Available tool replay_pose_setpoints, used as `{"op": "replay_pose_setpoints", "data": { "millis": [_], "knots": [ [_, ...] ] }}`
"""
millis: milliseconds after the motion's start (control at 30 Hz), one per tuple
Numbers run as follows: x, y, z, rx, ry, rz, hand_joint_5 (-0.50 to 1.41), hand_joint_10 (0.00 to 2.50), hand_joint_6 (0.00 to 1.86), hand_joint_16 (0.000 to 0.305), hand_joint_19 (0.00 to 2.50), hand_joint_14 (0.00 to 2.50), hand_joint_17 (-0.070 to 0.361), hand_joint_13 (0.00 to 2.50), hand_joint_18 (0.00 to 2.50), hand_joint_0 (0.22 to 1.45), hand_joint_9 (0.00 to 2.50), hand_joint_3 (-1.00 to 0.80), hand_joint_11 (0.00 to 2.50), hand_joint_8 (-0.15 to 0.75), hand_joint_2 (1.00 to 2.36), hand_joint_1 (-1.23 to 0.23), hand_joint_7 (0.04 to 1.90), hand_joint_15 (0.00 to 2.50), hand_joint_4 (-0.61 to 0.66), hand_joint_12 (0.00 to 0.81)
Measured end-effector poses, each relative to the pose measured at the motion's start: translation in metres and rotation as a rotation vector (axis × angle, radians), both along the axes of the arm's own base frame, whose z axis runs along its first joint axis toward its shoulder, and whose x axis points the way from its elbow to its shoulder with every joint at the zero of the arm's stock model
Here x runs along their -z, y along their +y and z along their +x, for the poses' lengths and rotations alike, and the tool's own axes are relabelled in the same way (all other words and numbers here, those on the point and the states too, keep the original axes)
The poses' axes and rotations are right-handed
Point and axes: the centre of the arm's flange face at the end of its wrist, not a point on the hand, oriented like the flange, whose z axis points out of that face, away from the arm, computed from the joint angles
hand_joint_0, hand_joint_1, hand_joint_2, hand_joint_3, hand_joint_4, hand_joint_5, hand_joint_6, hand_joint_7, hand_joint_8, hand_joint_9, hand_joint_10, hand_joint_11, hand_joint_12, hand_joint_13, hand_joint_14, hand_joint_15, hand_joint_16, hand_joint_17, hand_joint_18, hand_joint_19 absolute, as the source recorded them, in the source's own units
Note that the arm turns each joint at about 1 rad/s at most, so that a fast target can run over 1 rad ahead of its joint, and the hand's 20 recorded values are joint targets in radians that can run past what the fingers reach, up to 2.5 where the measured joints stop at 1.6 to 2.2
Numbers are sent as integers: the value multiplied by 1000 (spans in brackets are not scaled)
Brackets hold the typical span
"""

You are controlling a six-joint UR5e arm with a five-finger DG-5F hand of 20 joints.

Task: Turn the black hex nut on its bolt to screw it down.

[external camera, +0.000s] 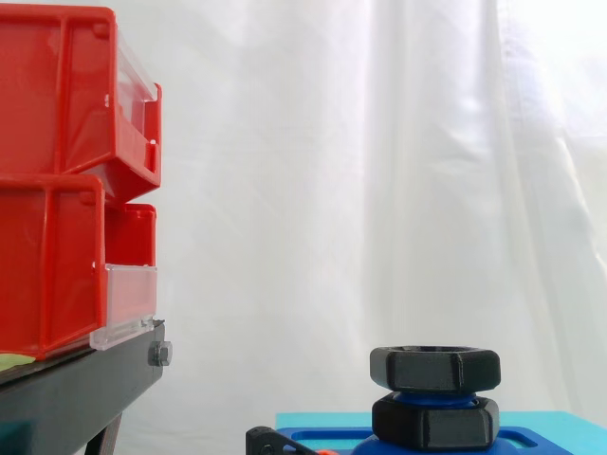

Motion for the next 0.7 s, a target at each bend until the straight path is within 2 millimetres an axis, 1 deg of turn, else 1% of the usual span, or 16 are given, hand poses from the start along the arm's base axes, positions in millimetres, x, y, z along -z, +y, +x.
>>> {"op": "replay_pose_setpoints", "data": {
  "millis": [100, 400, 700],
  "knots": [
    [0, 0, 0, 0, 0, 0, -237, 7, 502, 42, 414, 7, 94, 525, 450, 436, 508, -500, 257, 228, 1000, -551, 782, 181, 143, 286],
    [0, 0, 0, -1, 0, 0, -222, 8, 502, 41, 383, 6, 93, 520, 424, 453, 547, -500, 267, 232, 1000, -505, 781, 175, 174, 285],
    [2, 0, -2, 0, 21, -5, -210, 8, 502, 42, 387, 7, 95, 517, 419, 467, 571, -500, 269, 231, 1000, -494, 782, 175, 198, 281]
  ]
}}
